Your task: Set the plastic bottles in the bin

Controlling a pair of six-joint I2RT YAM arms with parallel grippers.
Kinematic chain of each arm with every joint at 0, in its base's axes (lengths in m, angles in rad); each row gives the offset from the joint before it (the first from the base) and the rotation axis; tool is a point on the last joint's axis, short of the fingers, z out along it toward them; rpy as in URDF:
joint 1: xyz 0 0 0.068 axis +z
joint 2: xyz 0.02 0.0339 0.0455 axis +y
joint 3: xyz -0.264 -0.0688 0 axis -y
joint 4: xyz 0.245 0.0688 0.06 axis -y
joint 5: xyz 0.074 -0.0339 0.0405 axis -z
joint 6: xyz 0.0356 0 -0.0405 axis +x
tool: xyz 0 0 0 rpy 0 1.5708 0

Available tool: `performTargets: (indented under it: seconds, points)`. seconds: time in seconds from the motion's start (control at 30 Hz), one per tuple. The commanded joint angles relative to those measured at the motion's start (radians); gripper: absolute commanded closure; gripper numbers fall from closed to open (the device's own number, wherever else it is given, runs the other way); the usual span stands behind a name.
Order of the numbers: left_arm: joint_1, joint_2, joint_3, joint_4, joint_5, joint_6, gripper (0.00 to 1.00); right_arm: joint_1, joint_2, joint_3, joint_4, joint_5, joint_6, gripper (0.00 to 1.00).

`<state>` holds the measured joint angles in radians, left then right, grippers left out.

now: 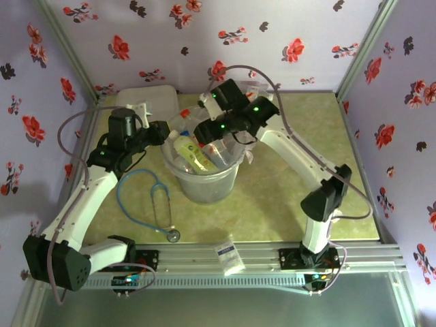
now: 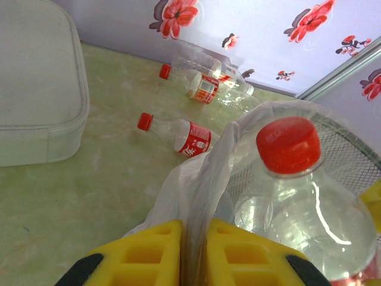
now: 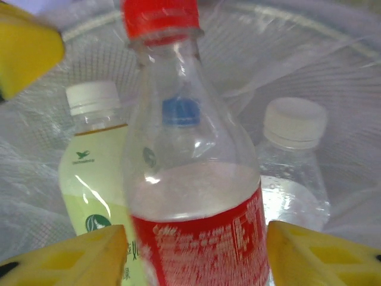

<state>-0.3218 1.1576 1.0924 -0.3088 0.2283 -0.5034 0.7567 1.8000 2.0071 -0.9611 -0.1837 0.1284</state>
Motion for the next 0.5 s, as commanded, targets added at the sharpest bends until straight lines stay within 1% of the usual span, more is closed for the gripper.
performTargets:
  seconds: [0.0, 0.17, 0.27, 0.3, 0.4, 0.47]
  points:
    - [-0.01, 0.008, 0.021, -0.034, -0.002, 0.032, 0.85, -0.043, -0.136, -0.058, 0.139, 0.014, 0.066, 0.32]
    - [-0.01, 0.0, 0.033, -0.047, -0.002, 0.041, 0.86, -0.134, -0.271, -0.198, 0.28, 0.05, 0.111, 0.27]
    - [-0.01, -0.004, 0.042, -0.054, -0.007, 0.045, 0.87, -0.215, -0.315, -0.261, 0.314, 0.087, 0.133, 0.25]
    - [-0.01, -0.005, 0.045, -0.058, -0.009, 0.046, 0.87, -0.25, -0.322, -0.284, 0.328, 0.101, 0.149, 0.22]
    - [-0.01, -0.005, 0.055, -0.068, -0.016, 0.046, 0.88, -0.369, -0.311, -0.354, 0.366, 0.117, 0.24, 0.16]
    - [-0.011, -0.009, 0.06, -0.074, -0.022, 0.044, 0.88, -0.452, -0.283, -0.403, 0.409, 0.105, 0.354, 0.11]
